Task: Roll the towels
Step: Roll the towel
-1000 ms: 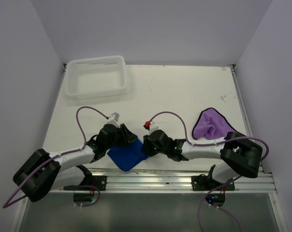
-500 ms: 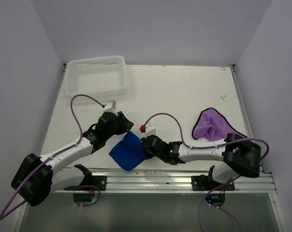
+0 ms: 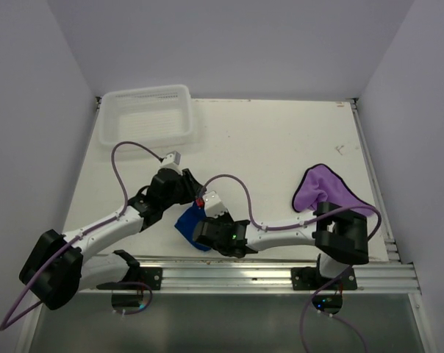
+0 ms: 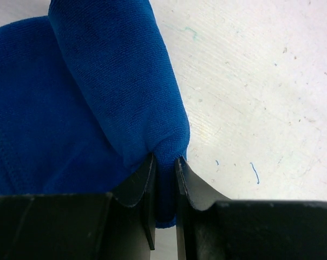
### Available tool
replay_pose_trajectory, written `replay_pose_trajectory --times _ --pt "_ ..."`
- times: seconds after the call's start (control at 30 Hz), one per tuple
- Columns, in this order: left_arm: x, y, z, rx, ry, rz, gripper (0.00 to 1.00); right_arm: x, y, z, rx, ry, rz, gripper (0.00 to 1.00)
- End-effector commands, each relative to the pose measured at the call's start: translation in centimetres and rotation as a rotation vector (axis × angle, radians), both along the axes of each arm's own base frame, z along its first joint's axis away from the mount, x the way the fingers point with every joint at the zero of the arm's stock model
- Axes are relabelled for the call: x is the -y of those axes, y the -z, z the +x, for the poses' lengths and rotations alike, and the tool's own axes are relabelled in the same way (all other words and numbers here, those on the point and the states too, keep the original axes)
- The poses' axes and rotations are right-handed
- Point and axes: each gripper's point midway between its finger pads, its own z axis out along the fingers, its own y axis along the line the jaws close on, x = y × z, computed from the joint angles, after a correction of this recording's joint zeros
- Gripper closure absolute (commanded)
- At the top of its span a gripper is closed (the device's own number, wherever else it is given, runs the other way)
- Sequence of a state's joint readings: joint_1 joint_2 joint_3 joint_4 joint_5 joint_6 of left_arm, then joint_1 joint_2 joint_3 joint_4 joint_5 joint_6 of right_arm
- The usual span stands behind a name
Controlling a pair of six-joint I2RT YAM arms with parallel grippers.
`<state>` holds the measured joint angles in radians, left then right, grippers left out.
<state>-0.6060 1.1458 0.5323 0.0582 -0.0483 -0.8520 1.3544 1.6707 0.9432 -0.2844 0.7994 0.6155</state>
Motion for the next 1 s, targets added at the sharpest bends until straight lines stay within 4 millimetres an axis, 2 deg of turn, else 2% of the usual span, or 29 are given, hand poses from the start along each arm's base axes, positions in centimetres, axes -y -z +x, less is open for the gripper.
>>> replay_pose_trajectory --times 0.0,0.07,0.27,0.4,0.67,0.97 --pt "1.2 -2.6 1.2 0.067 0.027 -0.056 0.55 1.1 -1.2 1.2 0.134 0.089 -0.114 1.0" --pt "1.4 -2.9 1.2 0.069 0.029 -0.064 0.55 1.3 -1.2 1.0 0.152 0.094 -0.163 1.0" --pt "2.2 -4.3 1.1 0.085 0.057 -0.106 0.55 -0.4 -1.1 -0.1 0.212 0.043 -0.223 1.0" --pt "2.7 -4.6 0.7 0.079 0.081 -0.139 0.55 -1.7 -1.3 -1.2 0.251 -0.018 -0.266 1.0" --pt "2.9 -2.6 -0.9 0.027 0.104 -0.183 0.55 -3.4 -0.3 -4.0 0.275 -0.154 -0.342 1.0" --pt "3.0 0.3 -2.9 -0.033 0.12 -0.187 0.56 -5.3 -0.2 -4.7 0.271 -0.181 -0.376 1.0"
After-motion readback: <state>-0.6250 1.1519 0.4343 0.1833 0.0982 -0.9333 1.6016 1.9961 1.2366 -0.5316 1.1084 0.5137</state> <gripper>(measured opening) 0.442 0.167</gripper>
